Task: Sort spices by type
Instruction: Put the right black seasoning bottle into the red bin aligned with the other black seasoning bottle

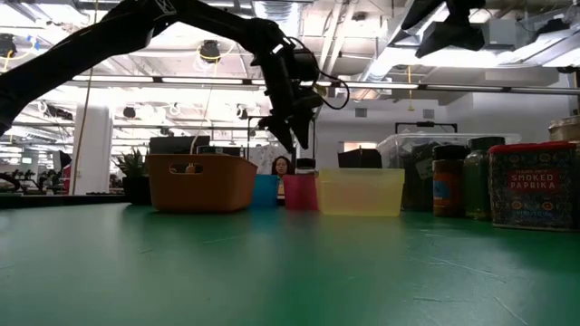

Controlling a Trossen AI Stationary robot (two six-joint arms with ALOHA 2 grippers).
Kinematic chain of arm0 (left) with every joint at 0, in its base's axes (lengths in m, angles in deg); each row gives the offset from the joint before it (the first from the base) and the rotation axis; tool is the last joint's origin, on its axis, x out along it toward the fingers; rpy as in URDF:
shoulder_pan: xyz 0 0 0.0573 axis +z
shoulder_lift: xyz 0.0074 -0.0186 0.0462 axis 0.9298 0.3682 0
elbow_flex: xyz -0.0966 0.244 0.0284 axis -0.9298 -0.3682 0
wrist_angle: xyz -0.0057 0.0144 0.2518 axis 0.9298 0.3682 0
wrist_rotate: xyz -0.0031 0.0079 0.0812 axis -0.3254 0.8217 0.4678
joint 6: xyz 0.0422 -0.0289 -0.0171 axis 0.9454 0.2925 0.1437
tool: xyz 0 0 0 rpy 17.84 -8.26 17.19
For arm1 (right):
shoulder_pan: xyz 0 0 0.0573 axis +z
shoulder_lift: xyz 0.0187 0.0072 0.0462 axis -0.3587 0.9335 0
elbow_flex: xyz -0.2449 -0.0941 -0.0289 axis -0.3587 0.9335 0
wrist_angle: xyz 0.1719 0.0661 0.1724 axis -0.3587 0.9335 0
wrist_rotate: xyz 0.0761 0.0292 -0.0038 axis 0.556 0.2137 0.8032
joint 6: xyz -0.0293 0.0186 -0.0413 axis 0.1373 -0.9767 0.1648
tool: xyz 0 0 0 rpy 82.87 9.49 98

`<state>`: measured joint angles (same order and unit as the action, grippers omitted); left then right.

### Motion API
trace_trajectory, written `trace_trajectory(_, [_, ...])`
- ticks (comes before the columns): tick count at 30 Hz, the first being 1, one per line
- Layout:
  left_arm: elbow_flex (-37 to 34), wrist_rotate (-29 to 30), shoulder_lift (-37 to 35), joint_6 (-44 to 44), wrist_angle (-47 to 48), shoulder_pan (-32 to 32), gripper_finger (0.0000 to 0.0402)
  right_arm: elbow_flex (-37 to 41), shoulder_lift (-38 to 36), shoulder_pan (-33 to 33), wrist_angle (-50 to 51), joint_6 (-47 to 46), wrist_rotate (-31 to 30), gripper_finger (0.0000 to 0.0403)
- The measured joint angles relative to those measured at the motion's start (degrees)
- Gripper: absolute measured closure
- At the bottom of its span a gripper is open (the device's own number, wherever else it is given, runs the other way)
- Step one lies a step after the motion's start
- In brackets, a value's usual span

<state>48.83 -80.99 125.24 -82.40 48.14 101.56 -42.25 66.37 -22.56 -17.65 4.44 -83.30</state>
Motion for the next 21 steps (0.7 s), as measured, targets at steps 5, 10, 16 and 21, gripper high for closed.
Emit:
trace_trajectory(5, [0.0,-0.8,-4.5,3.5,2.7,-0.7,0.0159,0.0,0.1,-1.2,7.3,-0.5,0.0,0.0121])
trace_trajectory(10, [-0.1,-0.1,-9.1,8.9,6.8,-3.9,0.0162,-0.1,4.0,-1.9,12.9,5.6,0.0,0.0121])
trace_trajectory(16, [-12.1,1.3,-18.5,12.0,1.0,-7.5,0.0174,-0.1,11.4,-2.2,15.0,17.5,-3.1,0.0121])
trace_trajectory(21, [-30.2,2.6,-32.1,7.4,-9.6,-10.6,0.0189,-0.1,13.3,-3.2,14.7,23.3,-3.4,0.0121])
